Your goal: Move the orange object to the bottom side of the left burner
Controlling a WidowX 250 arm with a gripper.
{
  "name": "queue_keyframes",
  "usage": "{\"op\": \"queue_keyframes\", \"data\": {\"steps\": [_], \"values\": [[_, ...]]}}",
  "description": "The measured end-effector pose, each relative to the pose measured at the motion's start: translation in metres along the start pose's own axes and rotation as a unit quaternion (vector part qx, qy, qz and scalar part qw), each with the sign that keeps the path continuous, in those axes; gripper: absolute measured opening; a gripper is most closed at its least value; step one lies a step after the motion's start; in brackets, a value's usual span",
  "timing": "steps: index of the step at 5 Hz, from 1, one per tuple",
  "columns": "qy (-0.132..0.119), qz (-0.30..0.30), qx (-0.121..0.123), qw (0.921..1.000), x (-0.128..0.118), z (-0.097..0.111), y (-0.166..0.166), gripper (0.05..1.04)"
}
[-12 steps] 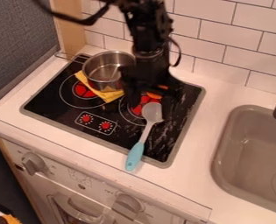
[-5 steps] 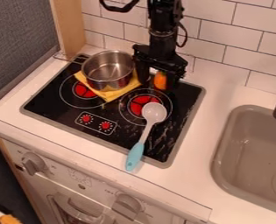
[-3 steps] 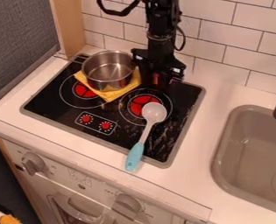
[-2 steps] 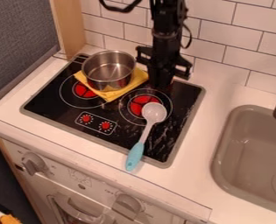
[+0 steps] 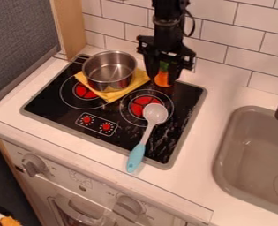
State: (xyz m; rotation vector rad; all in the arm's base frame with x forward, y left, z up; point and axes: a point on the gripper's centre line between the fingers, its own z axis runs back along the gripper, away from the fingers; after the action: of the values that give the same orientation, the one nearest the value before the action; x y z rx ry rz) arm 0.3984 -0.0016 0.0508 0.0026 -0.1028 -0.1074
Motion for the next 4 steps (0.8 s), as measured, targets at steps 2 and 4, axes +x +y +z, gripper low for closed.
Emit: {"op": "queue_keyframes", "data": {"steps": [2,4], "values": [[-0.012,0.001,0.0,0.9999,0.022,0.013,0.01,1.007],[0.012,0.005,0.008,0.9999,0.026,-0.009,0.019,1.001]]}}
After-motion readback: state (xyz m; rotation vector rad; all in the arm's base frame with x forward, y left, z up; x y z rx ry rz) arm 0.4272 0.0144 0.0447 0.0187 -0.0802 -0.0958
